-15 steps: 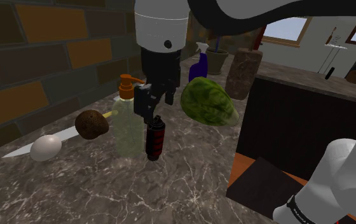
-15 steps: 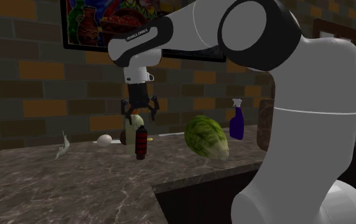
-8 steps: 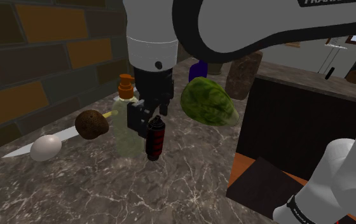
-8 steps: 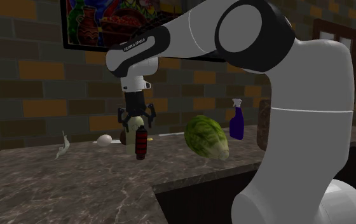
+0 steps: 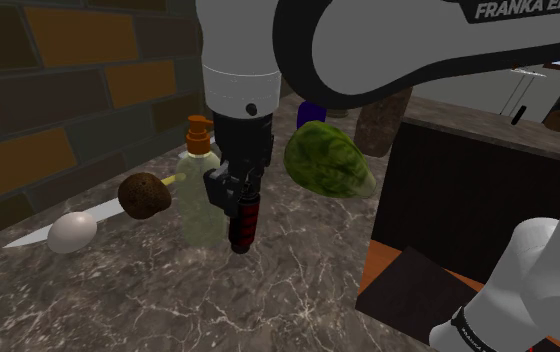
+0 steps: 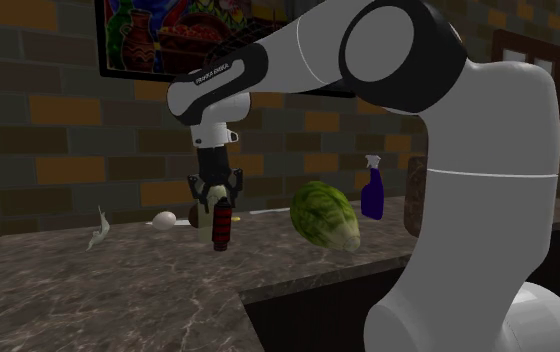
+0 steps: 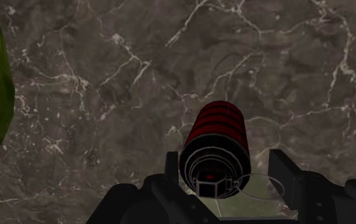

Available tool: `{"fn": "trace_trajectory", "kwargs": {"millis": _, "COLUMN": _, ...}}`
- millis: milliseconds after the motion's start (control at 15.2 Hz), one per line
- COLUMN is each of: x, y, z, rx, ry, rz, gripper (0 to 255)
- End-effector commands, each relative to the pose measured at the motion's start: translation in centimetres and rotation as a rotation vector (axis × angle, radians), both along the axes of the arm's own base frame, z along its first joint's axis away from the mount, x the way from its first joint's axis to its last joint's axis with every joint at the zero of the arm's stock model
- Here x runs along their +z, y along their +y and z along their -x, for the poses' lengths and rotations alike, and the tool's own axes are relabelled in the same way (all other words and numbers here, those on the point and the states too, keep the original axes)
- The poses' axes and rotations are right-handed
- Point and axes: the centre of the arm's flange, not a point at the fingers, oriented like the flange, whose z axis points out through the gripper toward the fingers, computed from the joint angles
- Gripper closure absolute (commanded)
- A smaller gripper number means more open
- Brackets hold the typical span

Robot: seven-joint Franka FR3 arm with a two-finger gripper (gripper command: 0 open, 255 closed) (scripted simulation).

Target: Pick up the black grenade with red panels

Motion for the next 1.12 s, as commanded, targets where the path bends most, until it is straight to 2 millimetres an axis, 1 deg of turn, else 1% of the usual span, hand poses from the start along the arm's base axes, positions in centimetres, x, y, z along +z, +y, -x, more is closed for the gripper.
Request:
{"fn": "trace_trajectory", "kwargs": {"millis": 0, "x": -0.1, "y": 0.0, "z": 0.0, "rx": 0.001, "ry": 0.003, "rz": 0.001, "gripper": 255}}
{"fn": "trace_trajectory", "kwargs": {"millis": 198, "x": -0.2, "y": 0.1, "z": 0.0, "rx": 0.001, "ry": 0.003, "rz": 0.001, "gripper": 255}}
{"fn": "trace_trajectory", "kwargs": {"millis": 1056, "x": 6.7, "y": 0.1, "z": 0.0, "rx": 0.001, "ry": 0.003, "rz": 0.001, "gripper": 255}}
